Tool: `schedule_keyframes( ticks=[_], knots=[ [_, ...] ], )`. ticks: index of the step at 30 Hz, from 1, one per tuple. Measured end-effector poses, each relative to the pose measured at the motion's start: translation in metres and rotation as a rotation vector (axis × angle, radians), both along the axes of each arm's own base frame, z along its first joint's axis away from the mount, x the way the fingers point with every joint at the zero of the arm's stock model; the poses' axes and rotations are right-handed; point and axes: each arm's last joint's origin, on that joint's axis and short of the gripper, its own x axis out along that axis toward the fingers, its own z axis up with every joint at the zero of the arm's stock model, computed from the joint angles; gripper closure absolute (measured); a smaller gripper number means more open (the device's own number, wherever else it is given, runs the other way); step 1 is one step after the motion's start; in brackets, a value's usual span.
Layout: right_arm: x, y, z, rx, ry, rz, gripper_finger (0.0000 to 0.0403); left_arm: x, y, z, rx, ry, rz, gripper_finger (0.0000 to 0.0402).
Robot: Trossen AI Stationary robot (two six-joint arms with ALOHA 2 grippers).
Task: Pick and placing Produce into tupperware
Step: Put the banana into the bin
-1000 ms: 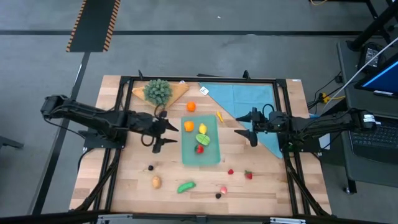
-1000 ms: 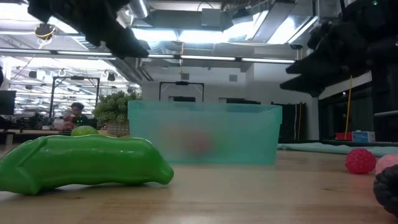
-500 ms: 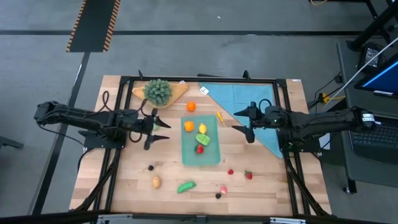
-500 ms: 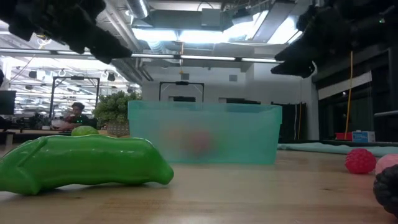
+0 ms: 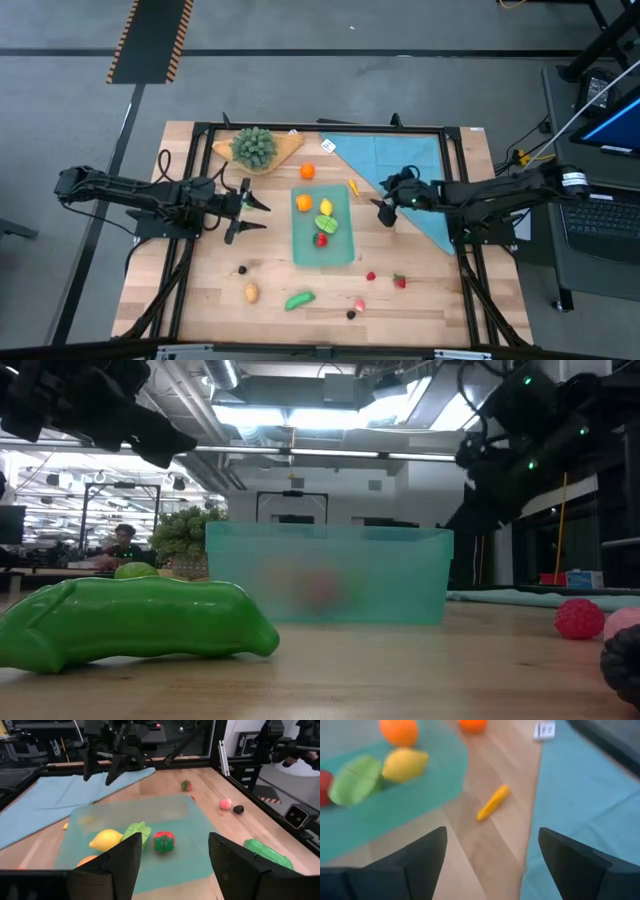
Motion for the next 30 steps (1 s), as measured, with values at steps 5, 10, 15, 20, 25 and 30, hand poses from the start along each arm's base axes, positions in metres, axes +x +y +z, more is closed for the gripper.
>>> schedule_keyframes(
  ticks=[5,10,15,20,25,30],
  knots=[
    [0.009,-0.001,-0.017,0.027,0.04,-0.023,0.0086,0.0,0.0,0.0,0.0,0.0,0.0,0.0182],
    [0.019,-0.002,-0.027,-0.011,0.033,-0.024,0.0086,0.0,0.0,0.0,0.0,0.001,0.0,0.0182],
    [0.027,-0.006,-0.035,-0.055,0.028,0.0,0.0086,0.0,0.0,0.0,-0.001,0.001,0.0,0.0182],
    [0.031,-0.007,-0.044,-0.094,0.057,0.032,0.0086,0.0,0.0,0.0,-0.001,0.001,0.0,0.0182],
    [0.035,-0.007,-0.051,-0.098,0.052,0.035,0.0086,0.0,0.0,0.0,-0.001,0.001,0.0,0.0182],
    [0.04,-0.008,-0.057,-0.098,0.032,0.033,0.0086,0.0,0.0,0.0,-0.001,0.0,0.001,0.0182]
  ],
)
